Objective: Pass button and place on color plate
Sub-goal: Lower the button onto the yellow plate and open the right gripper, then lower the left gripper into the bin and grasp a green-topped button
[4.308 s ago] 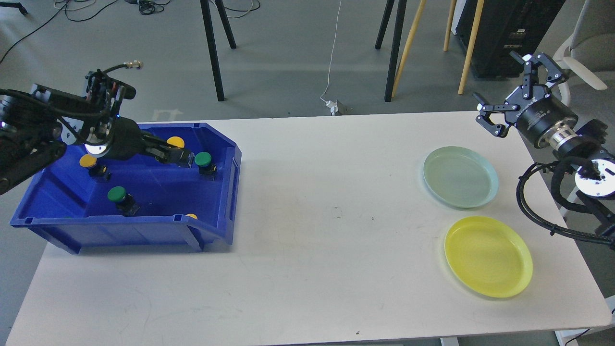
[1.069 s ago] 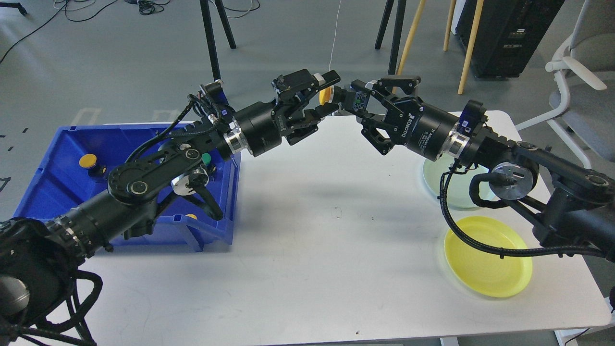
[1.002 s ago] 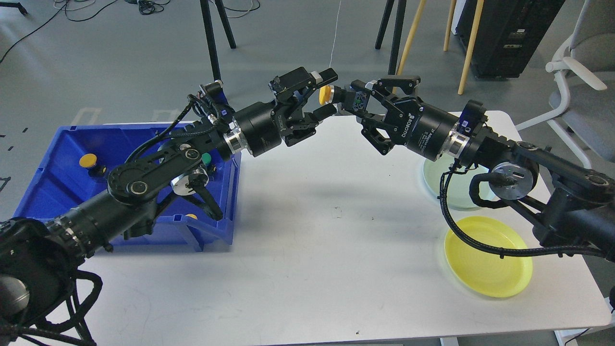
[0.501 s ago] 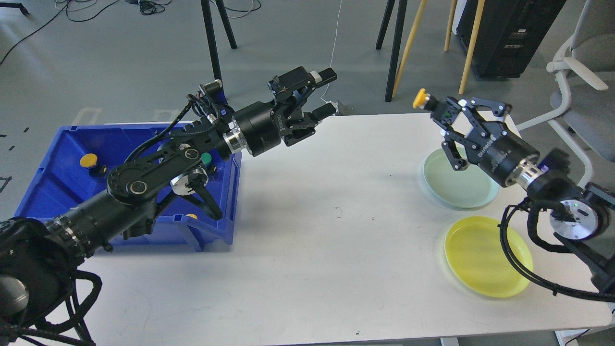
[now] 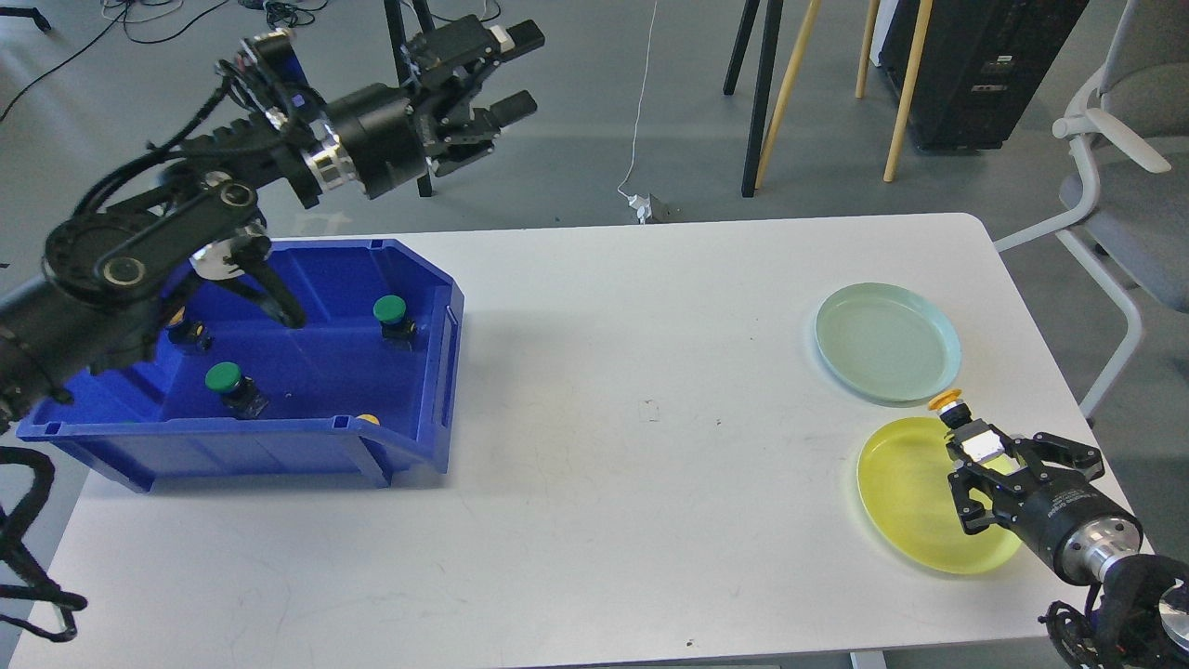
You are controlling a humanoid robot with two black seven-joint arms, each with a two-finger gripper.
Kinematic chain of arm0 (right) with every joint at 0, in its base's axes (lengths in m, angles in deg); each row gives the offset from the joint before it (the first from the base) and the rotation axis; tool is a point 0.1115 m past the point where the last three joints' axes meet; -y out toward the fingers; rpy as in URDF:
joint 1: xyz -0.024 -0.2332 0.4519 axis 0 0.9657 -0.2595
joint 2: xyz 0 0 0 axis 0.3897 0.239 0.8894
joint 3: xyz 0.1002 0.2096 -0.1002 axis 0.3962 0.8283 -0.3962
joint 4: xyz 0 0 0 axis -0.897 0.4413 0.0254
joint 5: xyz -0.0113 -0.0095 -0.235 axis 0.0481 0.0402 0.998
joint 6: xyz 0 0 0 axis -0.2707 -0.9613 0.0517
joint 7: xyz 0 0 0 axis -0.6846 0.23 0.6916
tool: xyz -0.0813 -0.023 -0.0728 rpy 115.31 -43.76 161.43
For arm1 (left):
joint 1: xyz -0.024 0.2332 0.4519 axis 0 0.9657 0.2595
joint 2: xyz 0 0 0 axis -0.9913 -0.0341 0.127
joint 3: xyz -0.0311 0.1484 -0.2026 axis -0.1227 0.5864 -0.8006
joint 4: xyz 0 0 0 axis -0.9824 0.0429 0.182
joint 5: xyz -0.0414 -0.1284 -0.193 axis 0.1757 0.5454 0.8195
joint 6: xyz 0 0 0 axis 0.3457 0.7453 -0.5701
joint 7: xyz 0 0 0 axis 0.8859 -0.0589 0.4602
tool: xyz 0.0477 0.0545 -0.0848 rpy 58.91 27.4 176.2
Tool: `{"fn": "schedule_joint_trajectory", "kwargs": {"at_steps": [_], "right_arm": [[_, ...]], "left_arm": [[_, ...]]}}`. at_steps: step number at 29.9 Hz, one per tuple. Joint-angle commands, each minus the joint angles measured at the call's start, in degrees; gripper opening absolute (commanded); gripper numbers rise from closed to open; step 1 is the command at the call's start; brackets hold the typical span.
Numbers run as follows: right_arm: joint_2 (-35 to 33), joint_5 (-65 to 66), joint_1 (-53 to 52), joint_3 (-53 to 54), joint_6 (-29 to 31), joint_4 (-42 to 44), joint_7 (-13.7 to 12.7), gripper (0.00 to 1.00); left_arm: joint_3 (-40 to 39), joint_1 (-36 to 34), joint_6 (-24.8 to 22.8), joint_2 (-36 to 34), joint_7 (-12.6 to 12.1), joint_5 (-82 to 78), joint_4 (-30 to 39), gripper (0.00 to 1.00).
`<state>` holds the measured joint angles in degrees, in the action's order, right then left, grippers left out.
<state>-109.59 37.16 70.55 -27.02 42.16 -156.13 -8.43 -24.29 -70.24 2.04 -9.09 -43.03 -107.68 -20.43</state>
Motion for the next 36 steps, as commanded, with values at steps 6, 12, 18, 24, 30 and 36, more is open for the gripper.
{"fn": "schedule_joint_trajectory", "kwargs": {"at_steps": [6, 12, 18, 24, 30, 36], "right_arm": [[2.1, -2.0, 0.3, -0.7, 0.0, 0.9, -0.3, 0.45], [3.1, -1.7, 1.0, -0.7, 0.7, 0.6, -0.3, 1.00], [2.4, -1.4, -0.1, 0.5, 1.1, -1.4, -0.5, 1.00], [0.0, 12.4, -15.0, 3.0, 1.3, -0.8, -4.9, 1.00], [6.1, 32.0, -32.0, -0.3, 4.7, 12.1, -14.0, 1.00], [9.1, 31.9, -38.1, -6.4, 6.7, 16.9, -14.5, 1.00]], "left_arm": [[9.8, -1.8, 0.0, -11.2, 0.0, -23.7, 0.9, 0.92], [10.4, 0.0, 0.0, -14.9, 0.0, -44.5, 0.3, 0.92], [10.5, 0.5, 0.0, -17.3, 0.0, -48.8, 0.2, 0.92], [14.1, 2.0, 0.0, -17.4, 0.0, -54.1, -1.0, 0.92], [15.3, 2.2, 0.0, -15.5, 0.0, -61.3, -5.6, 0.92], [20.9, 2.2, 0.0, -12.3, 0.0, -62.0, -9.1, 0.92]]}}
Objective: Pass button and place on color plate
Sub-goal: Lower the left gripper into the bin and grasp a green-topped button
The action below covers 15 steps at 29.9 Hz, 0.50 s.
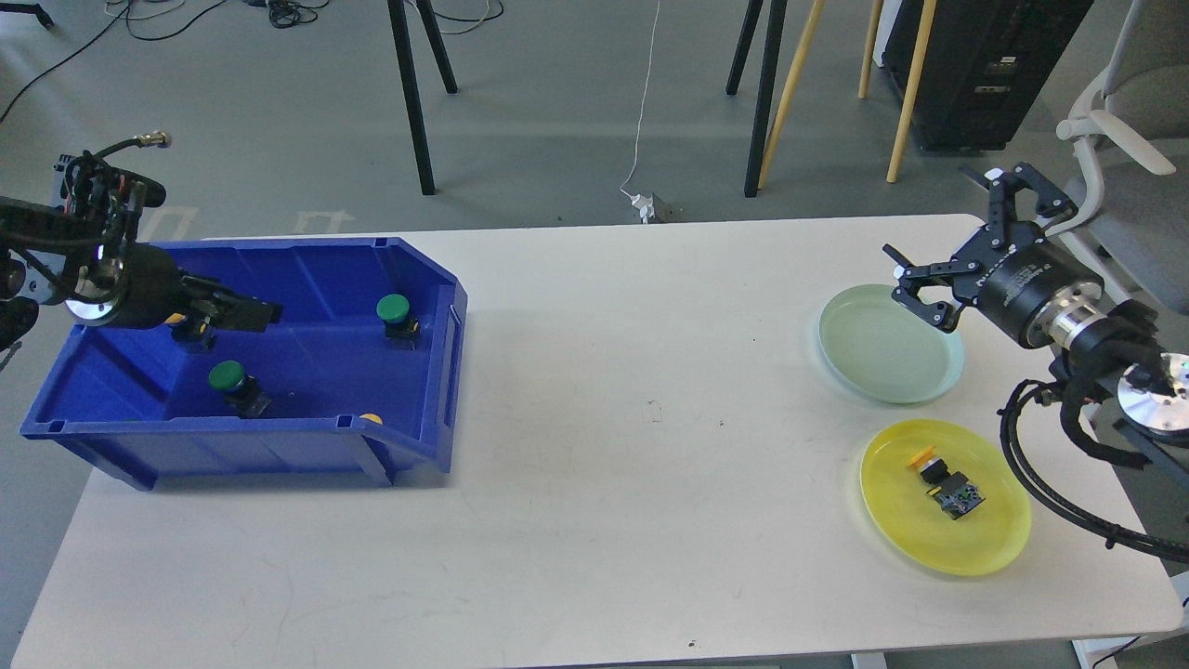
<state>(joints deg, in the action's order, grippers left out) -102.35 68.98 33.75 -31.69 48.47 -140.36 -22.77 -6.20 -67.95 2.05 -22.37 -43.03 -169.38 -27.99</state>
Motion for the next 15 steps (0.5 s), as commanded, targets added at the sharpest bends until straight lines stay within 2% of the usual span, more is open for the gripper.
{"fn": "schedule_joint_trajectory", "kwargs": {"at_steps": [1, 6, 15], "right_arm": [[3.0, 0.1, -1.2, -2.3, 0.4, 1.1, -0.1, 1.00], [4.6, 0.2, -0.3, -3.0, 0.1, 1.3, -0.1, 1.00], [4.6, 0.2, 1.1, -3.0, 0.5, 0.8, -0.1, 1.00]], "left_arm": [[3.7, -0.1, 0.0, 1.6, 0.0, -0.1, -2.4, 0.92], [4.4, 0.4, 0.0, 5.0, 0.0, -0.2, -7.6, 0.92], [4.7, 4.1, 0.0, 8.8, 0.0, -0.4, -12.6, 0.92]]}}
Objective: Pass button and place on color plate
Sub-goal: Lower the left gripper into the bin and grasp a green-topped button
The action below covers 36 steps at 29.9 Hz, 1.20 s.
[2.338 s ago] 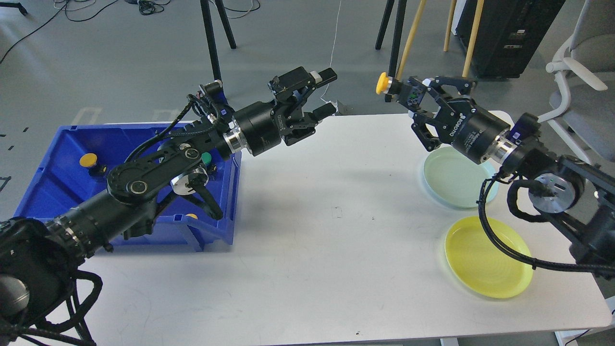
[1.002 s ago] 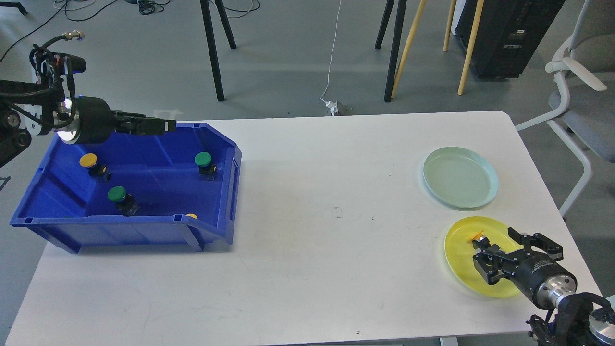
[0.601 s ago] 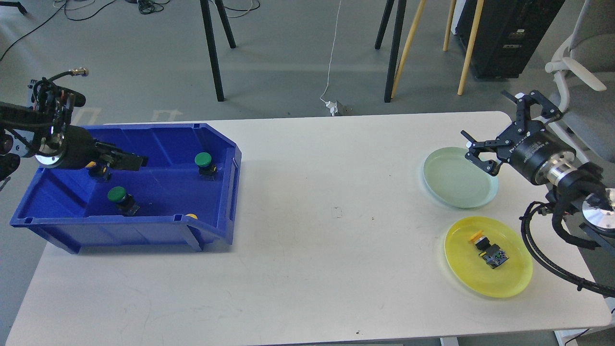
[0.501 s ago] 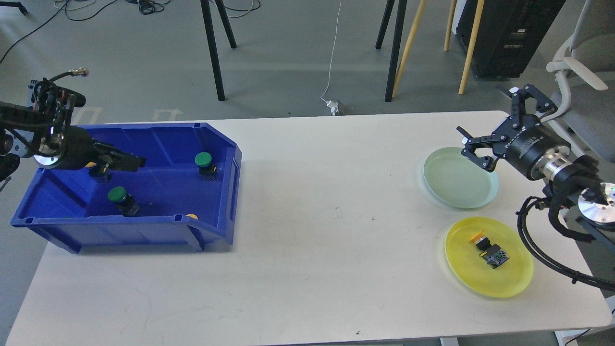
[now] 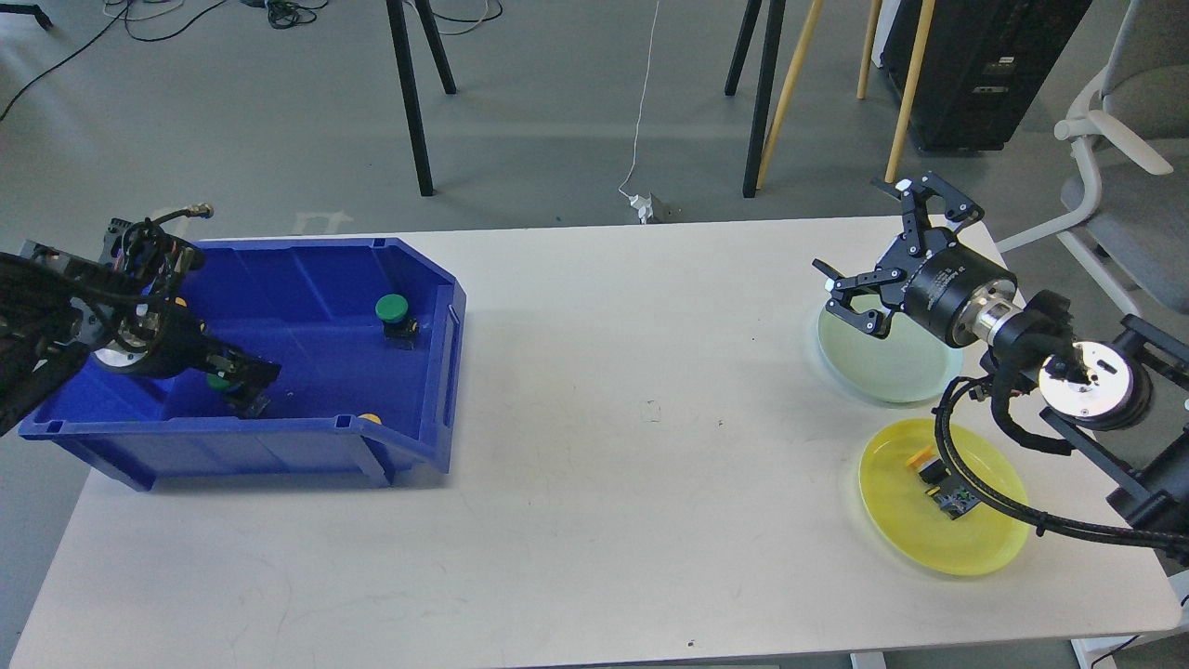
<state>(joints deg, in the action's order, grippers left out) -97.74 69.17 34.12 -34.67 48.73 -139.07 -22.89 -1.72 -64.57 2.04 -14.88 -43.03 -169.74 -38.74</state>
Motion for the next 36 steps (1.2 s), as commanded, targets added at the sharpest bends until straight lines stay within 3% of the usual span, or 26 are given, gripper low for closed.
{"fn": "schedule_joint_trajectory", "kwargs": {"at_steps": [1, 6, 11, 14, 18, 22, 25, 28, 32, 36], "right_arm": [[0.0, 0.0, 0.9, 0.1, 0.2, -0.7, 0.0, 1.00], [0.0, -0.1, 2.1, 0.3, 0.2, -1.1, 0.0, 1.00], [0.1, -0.1, 2.3, 0.3, 0.2, -1.0, 0.0, 1.00], [0.1, -0.1, 2.4, 0.3, 0.2, -1.0, 0.0, 1.00], [0.1, -0.1, 3.1, 0.4, 0.2, -1.1, 0.0, 1.00], [0.1, -0.1, 3.8, 0.6, 0.2, -1.1, 0.0, 1.00], [0.0, -0.1, 4.3, 0.8, 0.3, -1.1, 0.0, 1.00], [0.0, -0.1, 4.6, 0.9, 0.3, -1.1, 0.0, 1.00], [0.0, -0.1, 4.7, 0.9, 0.3, -1.1, 0.0, 1.00], [0.0, -0.1, 4.7, 0.9, 0.3, -1.1, 0.0, 1.00]], "left_arm": [[1.0, 0.7, 0.0, 1.4, 0.0, 0.0, -2.4, 0.92], [3.9, 0.6, 0.0, 1.4, 0.0, 0.1, -3.0, 0.85], [3.9, 0.8, 0.0, 0.7, 0.0, 0.2, -3.0, 0.63], [3.9, 0.9, 0.0, 0.7, 0.0, 0.6, -3.0, 0.61], [3.8, 0.7, 0.0, 0.8, 0.0, 0.8, -2.9, 0.38], [3.8, 0.7, 0.0, 0.8, 0.0, 0.8, -2.8, 0.34], [3.8, 0.6, 0.0, 0.8, 0.0, 0.8, -2.9, 0.34], [3.8, 0.1, 0.0, 0.8, 0.0, 0.8, -2.8, 0.41], [3.2, -0.2, 0.0, 1.1, 0.0, 1.0, -2.7, 0.69], [3.4, -0.2, 0.0, 1.1, 0.0, 1.1, -2.7, 0.72]]}}
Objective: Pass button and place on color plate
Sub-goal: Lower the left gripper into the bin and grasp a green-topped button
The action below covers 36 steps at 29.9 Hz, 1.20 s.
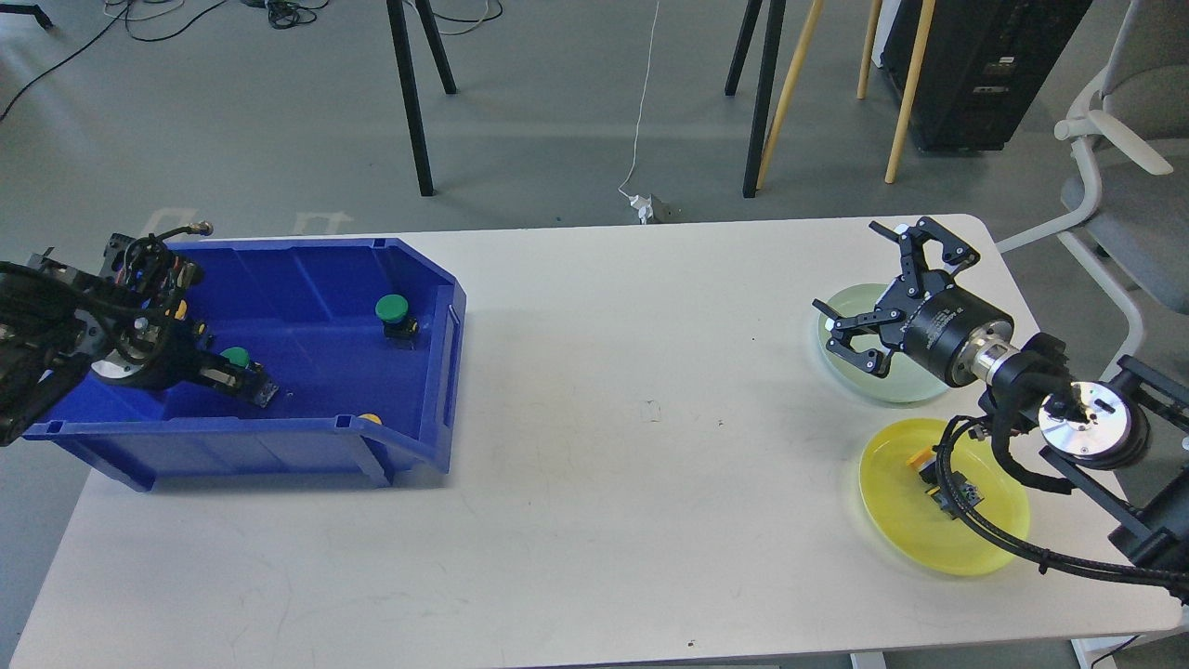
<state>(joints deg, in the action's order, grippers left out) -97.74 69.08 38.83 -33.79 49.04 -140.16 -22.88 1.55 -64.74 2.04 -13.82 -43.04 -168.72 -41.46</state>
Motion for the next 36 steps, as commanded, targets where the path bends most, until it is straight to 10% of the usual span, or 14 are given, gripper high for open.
{"fn": "schedule_joint_trajectory", "kwargs": {"at_steps": [1, 18, 26, 36], "right_arm": [[0.0, 0.0, 0.0, 0.0, 0.1, 0.0, 0.0, 1.00], [-0.2, 0.0, 1.0, 0.3, 0.0, 0.0, 0.0, 1.00], [-0.4, 0.0, 1.2, 0.4, 0.0, -0.3, 0.0, 1.00], [-0.9, 0.9, 1.2, 0.2, 0.0, -1.8, 0.2, 1.00]], "left_arm": [[0.2, 0.0, 0.0, 0.0, 0.0, 0.0, 0.0, 0.72], [-0.1, 0.0, 0.0, 0.1, 0.0, 2.3, -0.2, 0.67], [0.2, 0.0, 0.0, -0.1, 0.0, 2.2, -0.2, 0.16], [-0.8, -5.6, 0.0, -5.1, 0.0, 6.1, 7.9, 0.10]]}}
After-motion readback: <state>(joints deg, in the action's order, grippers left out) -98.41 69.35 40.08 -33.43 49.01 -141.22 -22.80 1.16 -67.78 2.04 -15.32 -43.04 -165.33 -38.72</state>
